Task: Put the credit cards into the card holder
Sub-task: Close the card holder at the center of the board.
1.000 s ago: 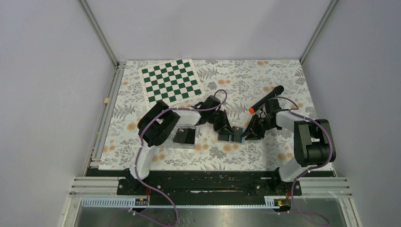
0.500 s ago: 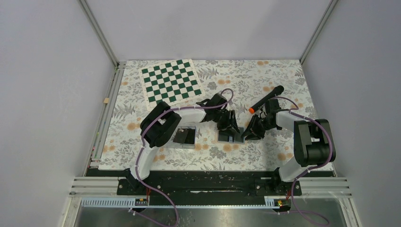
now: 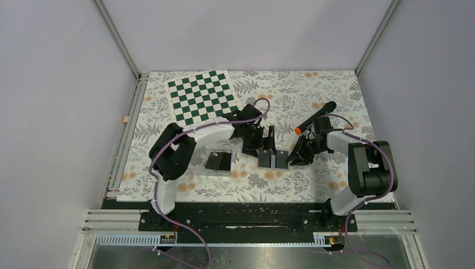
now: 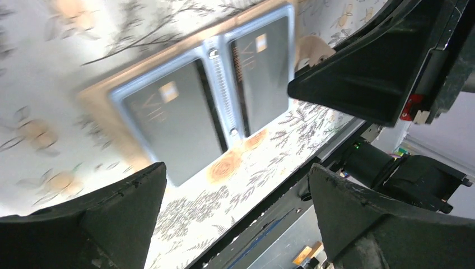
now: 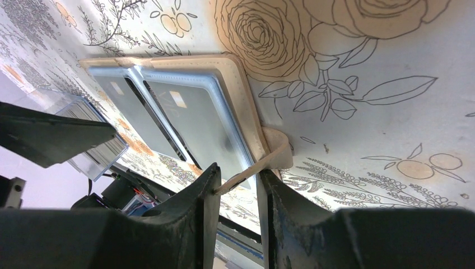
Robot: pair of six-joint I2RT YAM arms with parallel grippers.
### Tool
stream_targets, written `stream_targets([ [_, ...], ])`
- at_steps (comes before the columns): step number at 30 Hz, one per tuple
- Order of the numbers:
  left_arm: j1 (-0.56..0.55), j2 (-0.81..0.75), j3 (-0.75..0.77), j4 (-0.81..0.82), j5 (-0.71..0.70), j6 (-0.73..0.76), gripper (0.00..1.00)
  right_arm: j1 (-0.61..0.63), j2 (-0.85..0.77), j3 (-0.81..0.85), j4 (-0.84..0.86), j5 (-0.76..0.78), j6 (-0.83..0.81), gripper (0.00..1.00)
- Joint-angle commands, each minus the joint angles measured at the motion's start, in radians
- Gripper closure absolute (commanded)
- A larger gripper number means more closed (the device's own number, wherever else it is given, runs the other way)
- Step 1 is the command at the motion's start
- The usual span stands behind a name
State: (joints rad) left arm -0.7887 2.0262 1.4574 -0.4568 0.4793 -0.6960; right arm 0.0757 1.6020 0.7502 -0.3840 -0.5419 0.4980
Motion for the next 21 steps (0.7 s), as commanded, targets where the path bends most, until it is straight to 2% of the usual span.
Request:
stream_targets([
  [1, 0.064, -0.136, -0.107, 0.037, -0.047, -0.012, 0.01, -0.001, 0.005, 0.028, -0.018, 0.004, -0.006, 0.64],
  [3, 0.087, -0.157, -0.156, 0.073, -0.032, -0.028, 0.01, -0.001, 0.004, 0.028, -0.022, 0.006, -0.008, 0.64],
  [5, 0.103, -0.159, -0.192, 0.105, -0.004, -0.038, 0.08, -0.001, 0.007, 0.029, -0.024, 0.007, -0.007, 0.64],
  [6, 0.108, -0.156, -0.206, 0.130, 0.012, -0.043, 0.15, 0.000, 0.008, 0.029, -0.023, 0.008, -0.007, 0.64],
  [9, 0.114, -0.133, -0.228, 0.175, 0.049, -0.061, 0.48, -0.001, 0.011, 0.031, -0.024, 0.007, -0.007, 0.65],
  [11, 0.118, -0.111, -0.226, 0.183, 0.063, -0.067, 0.66, -0.001, 0.012, 0.030, -0.024, 0.008, -0.007, 0.65],
  [12, 0.119, -0.100, -0.224, 0.187, 0.065, -0.071, 0.70, -0.001, 0.014, 0.029, -0.024, 0.006, -0.006, 0.65],
  [21, 0.119, -0.027, -0.170, 0.124, -0.018, -0.039, 0.65, -0.001, 0.018, 0.031, -0.024, 0.006, -0.006, 0.66],
])
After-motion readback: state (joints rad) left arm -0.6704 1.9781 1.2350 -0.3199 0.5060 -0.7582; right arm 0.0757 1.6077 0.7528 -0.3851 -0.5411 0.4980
